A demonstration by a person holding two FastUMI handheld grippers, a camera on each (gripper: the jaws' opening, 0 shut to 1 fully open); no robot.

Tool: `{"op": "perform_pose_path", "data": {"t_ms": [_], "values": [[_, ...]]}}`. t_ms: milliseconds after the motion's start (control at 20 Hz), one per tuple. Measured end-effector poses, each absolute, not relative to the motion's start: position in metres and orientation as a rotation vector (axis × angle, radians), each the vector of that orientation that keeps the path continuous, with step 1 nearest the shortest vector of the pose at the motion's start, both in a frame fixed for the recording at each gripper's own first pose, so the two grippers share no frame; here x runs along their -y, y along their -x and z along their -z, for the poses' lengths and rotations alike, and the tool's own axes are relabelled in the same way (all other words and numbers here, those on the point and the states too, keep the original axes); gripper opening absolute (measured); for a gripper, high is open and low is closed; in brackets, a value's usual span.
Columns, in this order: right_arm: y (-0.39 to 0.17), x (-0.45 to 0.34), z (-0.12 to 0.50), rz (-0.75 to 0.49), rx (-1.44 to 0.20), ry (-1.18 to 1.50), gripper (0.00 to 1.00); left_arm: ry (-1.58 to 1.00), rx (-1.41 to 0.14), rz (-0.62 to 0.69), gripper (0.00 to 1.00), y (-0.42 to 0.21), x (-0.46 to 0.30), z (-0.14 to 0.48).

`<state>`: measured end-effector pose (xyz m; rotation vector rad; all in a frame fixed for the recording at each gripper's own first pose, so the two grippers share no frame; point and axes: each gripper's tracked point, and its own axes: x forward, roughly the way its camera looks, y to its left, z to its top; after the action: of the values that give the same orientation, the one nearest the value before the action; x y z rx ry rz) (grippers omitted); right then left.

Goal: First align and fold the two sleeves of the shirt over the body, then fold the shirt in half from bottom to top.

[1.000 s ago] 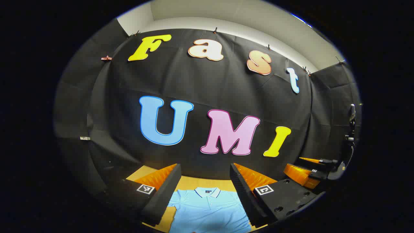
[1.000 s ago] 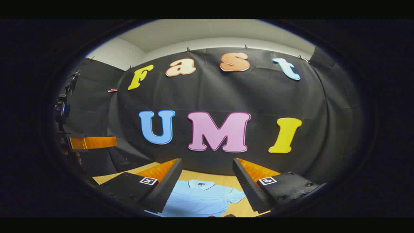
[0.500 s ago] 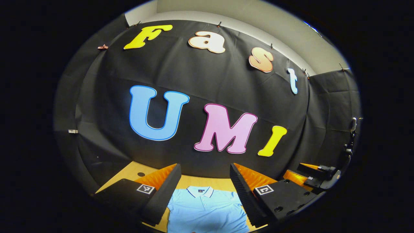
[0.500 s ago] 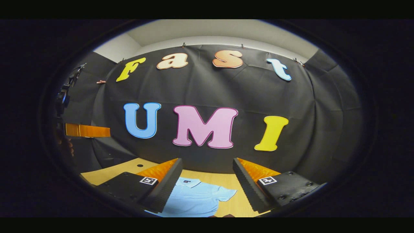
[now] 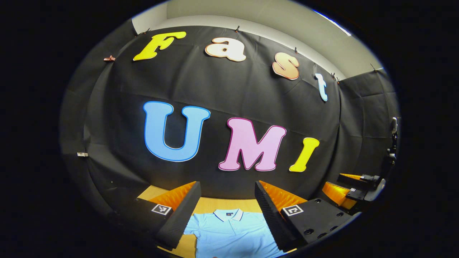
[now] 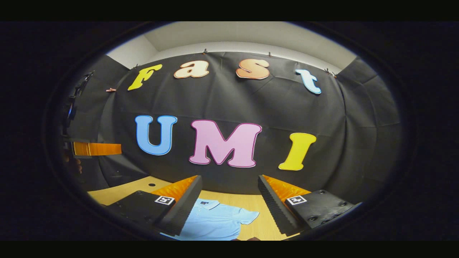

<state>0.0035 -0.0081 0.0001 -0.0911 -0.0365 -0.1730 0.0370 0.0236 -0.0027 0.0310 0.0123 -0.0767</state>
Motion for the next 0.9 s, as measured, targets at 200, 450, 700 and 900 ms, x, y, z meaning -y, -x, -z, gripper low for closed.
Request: {"op": "perform_pose_path", "data": {"t_ms": [200,450,700,900], "values": [[-0.012,0.013,-0.001,0.144,0.032,0.109,0.97,-0.059,-0.045,0.078,0.97,-0.044,-0.038,0.013],[-0.046,0.034,0.01,0.101,-0.002,0.109,0.97,-0.102,-0.106,0.088,0.96,-0.063,-0.069,0.031],[-0.09,0.067,0.044,0.132,-0.091,0.112,0.97,-0.142,-0.148,0.123,0.97,-0.091,-0.092,0.05],[-0.117,0.086,0.077,0.137,-0.182,0.137,0.97,-0.148,-0.198,0.151,0.96,-0.115,-0.113,0.071]]}}
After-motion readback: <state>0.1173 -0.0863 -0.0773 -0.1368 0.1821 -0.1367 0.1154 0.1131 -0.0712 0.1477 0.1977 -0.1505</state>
